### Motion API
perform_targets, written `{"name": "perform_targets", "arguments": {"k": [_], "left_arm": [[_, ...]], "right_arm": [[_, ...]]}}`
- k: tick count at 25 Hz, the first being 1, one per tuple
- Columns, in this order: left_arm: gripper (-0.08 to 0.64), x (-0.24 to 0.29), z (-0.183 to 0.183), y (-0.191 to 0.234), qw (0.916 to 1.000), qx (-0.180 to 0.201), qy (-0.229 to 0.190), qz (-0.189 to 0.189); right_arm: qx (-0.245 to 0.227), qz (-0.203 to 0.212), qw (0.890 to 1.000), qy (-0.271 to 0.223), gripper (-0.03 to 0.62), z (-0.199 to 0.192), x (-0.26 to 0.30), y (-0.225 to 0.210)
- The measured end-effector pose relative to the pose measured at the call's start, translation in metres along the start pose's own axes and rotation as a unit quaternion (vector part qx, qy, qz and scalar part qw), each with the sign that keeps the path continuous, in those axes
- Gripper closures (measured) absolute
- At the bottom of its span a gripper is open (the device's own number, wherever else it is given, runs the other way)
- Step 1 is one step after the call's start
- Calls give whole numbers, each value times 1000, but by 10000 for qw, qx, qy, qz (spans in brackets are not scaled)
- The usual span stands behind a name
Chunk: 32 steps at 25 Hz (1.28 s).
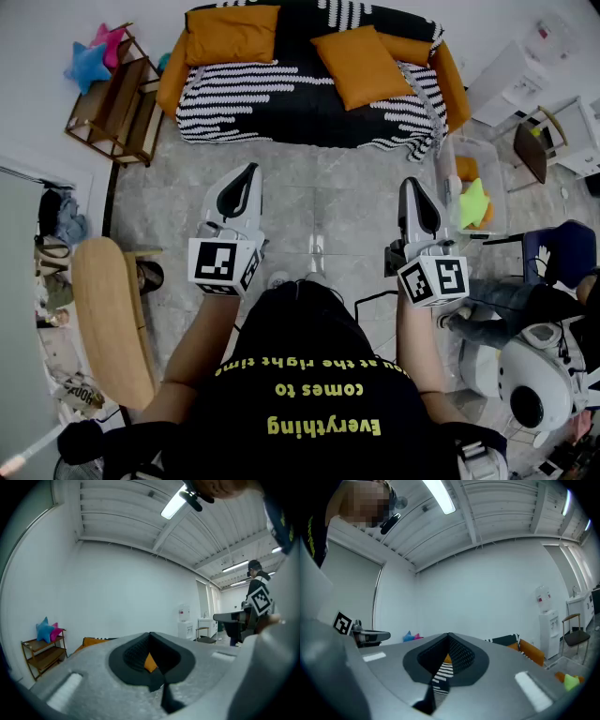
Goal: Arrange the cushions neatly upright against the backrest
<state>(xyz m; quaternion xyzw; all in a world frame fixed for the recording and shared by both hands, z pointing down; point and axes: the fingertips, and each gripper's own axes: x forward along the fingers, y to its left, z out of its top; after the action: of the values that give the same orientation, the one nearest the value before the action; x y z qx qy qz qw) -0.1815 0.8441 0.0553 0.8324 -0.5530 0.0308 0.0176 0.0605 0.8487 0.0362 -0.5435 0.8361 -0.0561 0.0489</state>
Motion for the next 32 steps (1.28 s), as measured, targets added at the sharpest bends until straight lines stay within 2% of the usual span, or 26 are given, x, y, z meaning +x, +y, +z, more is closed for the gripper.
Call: {"name": "perform_targets", "arguments": {"k": [9,16,25,32], "left_arm": [[560,5,5,-14,9998,-34,-121,137],[560,22,14,-27,9997,25,-210,91],[560,80,10,-10,9997,-68,-243,69],[560,162,14,22,9995,-105,-304,-5]], "right_arm": [[-64,367,9991,-192,581,13,-18,-3],[-22,340,9993,-163,581,12,-14,-17],[-11,365,9992,-150,581,10,37,-39],[-33,331,9994,-107,581,11,114,-72]]}}
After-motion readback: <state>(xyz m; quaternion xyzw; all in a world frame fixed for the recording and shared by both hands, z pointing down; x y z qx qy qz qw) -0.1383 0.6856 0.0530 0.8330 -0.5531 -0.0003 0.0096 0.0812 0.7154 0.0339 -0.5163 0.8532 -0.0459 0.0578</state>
